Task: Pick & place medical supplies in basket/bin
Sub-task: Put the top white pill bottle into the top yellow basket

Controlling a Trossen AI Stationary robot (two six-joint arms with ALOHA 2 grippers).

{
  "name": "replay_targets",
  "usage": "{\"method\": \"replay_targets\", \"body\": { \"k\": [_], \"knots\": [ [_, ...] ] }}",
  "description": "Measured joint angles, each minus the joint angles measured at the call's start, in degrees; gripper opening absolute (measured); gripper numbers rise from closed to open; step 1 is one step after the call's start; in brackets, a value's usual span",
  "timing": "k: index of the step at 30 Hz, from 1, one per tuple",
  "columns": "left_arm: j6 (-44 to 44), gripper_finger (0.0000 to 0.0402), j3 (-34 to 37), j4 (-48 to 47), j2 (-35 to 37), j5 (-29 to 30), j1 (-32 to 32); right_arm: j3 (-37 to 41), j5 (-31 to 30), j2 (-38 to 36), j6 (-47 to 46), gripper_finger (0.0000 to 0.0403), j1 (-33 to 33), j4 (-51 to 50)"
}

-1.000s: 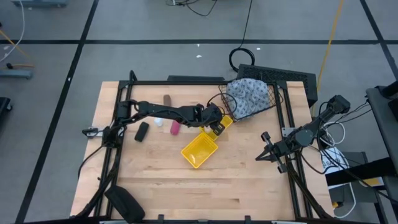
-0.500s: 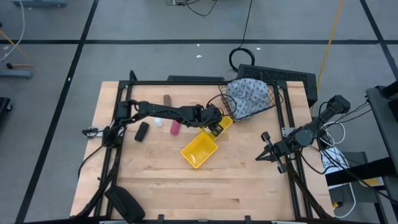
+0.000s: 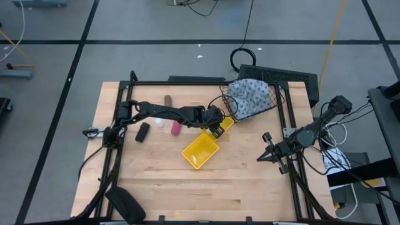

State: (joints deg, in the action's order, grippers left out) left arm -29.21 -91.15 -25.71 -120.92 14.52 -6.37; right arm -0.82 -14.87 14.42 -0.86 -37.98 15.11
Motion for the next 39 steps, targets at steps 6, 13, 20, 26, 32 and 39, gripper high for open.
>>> {"method": "replay_targets", "body": {
  "k": [6, 13, 20, 26, 32, 39],
  "knots": [
    [0.0, 0.0163, 0.0, 0.0, 0.0, 0.0, 0.0, 0.0, 0.0, 0.0, 0.0, 0.0, 0.0, 0.0],
    [0.4, 0.0163, 0.0, 0.0, 0.0, 0.0, 0.0, 0.0, 0.0, 0.0, 0.0, 0.0, 0.0, 0.0],
    [0.5, 0.0163, 0.0, 0.0, 0.0, 0.0, 0.0, 0.0, 0.0, 0.0, 0.0, 0.0, 0.0, 0.0],
    [0.5, 0.0163, 0.0, -0.3, 0.0, 0.0, 0.0, 0.0, 0.0, 0.0, 0.0, 0.0, 0.0, 0.0],
    [0.5, 0.0163, 0.0, -0.7, 0.0, 0.0, 0.0, 0.0, 0.0, 0.0, 0.0, 0.0, 0.0, 0.0],
    [0.5, 0.0163, 0.0, -1.8, 0.0, 0.0, 0.0, 0.0, 0.0, 0.0, 0.0, 0.0, 0.0, 0.0]
  ]
}}
